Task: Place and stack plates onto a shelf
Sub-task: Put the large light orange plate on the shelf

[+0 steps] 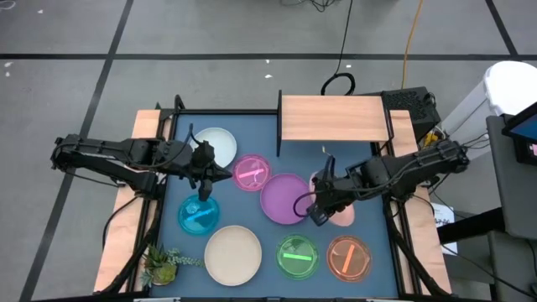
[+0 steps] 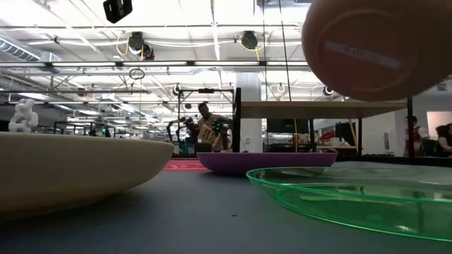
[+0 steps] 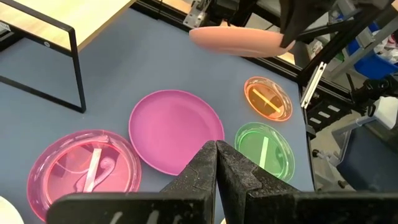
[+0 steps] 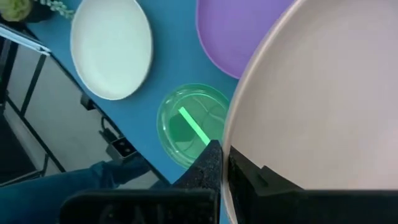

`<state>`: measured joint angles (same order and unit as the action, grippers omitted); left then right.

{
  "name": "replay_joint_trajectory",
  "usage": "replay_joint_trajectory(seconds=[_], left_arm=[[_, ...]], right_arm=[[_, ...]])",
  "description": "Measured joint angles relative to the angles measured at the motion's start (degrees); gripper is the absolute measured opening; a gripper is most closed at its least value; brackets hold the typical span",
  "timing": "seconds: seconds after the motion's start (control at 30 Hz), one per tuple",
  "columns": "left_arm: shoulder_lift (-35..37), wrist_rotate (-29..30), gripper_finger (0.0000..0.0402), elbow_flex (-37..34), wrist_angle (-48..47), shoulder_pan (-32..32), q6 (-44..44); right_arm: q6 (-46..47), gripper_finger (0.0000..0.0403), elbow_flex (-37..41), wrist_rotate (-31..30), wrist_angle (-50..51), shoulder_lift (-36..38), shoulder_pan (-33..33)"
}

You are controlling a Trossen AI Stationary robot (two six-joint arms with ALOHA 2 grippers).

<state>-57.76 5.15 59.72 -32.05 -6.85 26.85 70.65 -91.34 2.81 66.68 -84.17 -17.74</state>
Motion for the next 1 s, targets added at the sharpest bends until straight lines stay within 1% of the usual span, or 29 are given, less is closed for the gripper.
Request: replay_joint_trajectory(seconds=[0.2,0.4,0.7,1.0], left_arm=[[0.00,0.00,0.0015,0.00,0.02,0.00,-0.02],[0.00,0.00,0.0015,0.00,0.02,0.01,-0.01],[0.00,-0.02,0.0015,0.00,0.04,0.01,0.89],[0.00,-0.02,0.0015,0.00,0.11,0.02,2.85]], right_arm=[[-1.45,0.0000,-7.76,-1.82,4.50,-2.64,0.02],[-3.18,0.0000,-13.88,-6.08,8.36,-3.73,0.59],[-7.52,0.0000,-17.33,-8.41,10.12,-3.62,2.21],[-16.05,0.0000,-17.69,-9.11,10.60,-3.64,3.66]])
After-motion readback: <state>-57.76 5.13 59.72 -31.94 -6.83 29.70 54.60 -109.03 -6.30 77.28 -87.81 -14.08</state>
